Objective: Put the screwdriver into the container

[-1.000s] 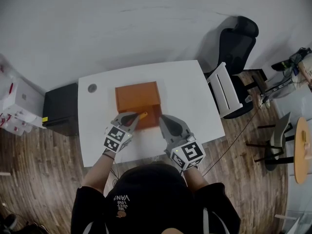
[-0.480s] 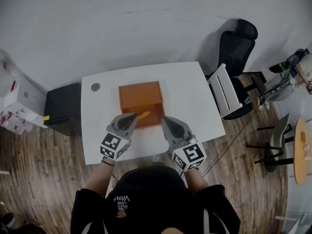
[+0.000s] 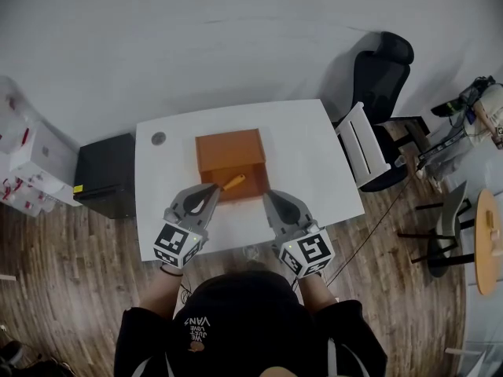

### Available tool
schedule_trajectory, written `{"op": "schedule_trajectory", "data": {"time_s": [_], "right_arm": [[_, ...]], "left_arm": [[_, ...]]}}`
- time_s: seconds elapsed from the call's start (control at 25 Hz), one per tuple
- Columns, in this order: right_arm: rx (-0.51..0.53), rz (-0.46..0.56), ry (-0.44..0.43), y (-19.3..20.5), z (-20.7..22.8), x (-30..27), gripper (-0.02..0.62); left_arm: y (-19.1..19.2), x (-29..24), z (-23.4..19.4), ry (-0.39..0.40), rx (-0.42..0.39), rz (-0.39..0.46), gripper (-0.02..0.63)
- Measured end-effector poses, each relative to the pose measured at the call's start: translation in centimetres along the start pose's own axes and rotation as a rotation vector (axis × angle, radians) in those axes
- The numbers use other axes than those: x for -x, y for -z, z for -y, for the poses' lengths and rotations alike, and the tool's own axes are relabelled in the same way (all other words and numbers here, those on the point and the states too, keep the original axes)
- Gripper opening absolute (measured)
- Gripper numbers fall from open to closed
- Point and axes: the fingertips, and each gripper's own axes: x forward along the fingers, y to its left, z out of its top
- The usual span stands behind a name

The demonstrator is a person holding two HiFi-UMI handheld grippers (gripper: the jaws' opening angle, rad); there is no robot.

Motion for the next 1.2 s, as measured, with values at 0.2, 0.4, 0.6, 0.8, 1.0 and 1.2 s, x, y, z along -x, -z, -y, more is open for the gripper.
{"op": "schedule_trajectory", "data": {"time_s": [0.2, 0.4, 0.6, 0.8, 1.0, 1.2], "right_arm": [[0.001, 0.001, 0.009, -0.1, -0.6, 0.9, 0.012], [0.005, -0.001, 0.007, -0.2, -1.1, 1.3, 0.012], [0.013, -0.001, 0.004, -0.2, -1.6, 1.7, 0.012], [0.022, 0.002, 0.002, -0.7, -2.0, 1.8, 0.012], [0.023, 0.000, -0.005, -0.7, -2.1, 1.4, 0.012], [0.024, 0.004, -0.016, -0.9, -2.5, 1.2, 0.012]], "left_arm": [[-1.3, 2.1, 0.1, -0.027, 0.024, 0.042, 0.014], [-2.3, 3.8, 0.3, -0.046, 0.032, 0.073, 0.014], [-2.6, 5.2, 0.5, -0.070, 0.038, 0.089, 0.014], [-2.5, 6.6, 0.8, -0.080, 0.052, 0.099, 0.014], [-2.6, 7.7, 0.6, -0.098, 0.071, 0.106, 0.014], [-3.2, 8.2, 1.2, -0.102, 0.071, 0.124, 0.014]]}}
